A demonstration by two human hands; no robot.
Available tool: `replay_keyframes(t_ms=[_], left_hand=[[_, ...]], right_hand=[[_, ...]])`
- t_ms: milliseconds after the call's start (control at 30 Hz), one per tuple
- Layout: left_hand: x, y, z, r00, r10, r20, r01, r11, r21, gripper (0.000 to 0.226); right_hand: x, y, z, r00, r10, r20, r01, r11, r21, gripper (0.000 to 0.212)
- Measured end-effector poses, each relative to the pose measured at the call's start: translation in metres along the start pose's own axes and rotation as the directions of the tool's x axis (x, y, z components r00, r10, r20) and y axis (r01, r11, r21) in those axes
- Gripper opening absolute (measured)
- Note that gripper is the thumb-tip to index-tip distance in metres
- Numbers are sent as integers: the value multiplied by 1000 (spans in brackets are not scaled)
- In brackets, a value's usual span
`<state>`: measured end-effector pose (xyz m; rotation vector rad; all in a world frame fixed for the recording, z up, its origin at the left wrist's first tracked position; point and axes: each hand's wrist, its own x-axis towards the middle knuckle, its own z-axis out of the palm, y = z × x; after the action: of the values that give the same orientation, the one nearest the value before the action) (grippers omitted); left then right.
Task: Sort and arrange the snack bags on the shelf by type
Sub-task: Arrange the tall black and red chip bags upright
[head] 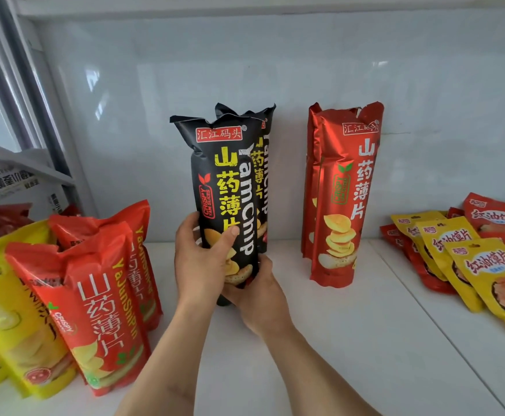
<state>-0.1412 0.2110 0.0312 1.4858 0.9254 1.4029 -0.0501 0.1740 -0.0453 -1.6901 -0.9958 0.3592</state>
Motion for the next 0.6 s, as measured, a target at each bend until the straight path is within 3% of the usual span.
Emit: replay_keyframes(t_ms=[133, 600], left_hand=[[10, -2, 18, 1000, 5, 31, -5, 1000, 5, 69], [35, -22, 44, 996, 42, 83, -34, 995, -91, 54]], right_hand=[[16, 7, -12, 1000, -17, -19, 17, 999, 42, 86], [51, 26, -10, 996, -38, -83, 43, 997, 59, 90]])
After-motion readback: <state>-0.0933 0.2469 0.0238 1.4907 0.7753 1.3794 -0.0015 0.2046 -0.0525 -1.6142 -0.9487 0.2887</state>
